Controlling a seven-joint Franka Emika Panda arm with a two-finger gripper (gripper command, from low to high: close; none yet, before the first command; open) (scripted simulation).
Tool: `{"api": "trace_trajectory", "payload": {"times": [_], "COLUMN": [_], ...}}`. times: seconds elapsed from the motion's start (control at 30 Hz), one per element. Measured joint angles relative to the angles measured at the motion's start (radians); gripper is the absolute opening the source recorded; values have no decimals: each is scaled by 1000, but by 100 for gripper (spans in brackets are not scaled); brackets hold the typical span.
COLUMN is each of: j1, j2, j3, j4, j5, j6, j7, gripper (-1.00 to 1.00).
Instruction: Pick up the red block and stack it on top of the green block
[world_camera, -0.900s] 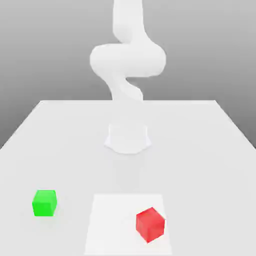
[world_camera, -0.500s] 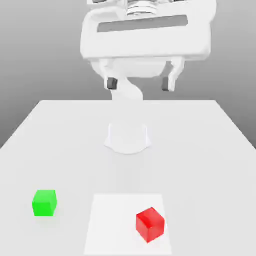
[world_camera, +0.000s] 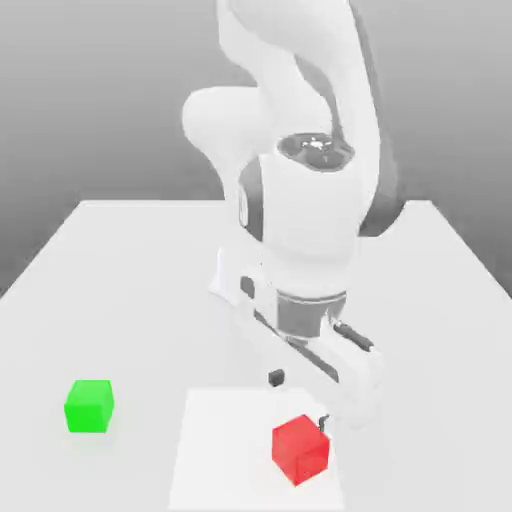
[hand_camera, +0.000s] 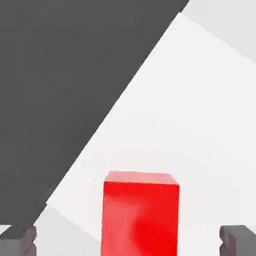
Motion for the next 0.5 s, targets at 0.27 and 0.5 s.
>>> {"api": "trace_trajectory", "payload": {"times": [0.27, 0.5], "j1": [62, 17], "j2": [129, 2], "j3": [-80, -14], "j4": [20, -2], "j5": [-88, 9], "j6": [105, 4], "j7": [71, 0], "gripper": [-100, -100]}}
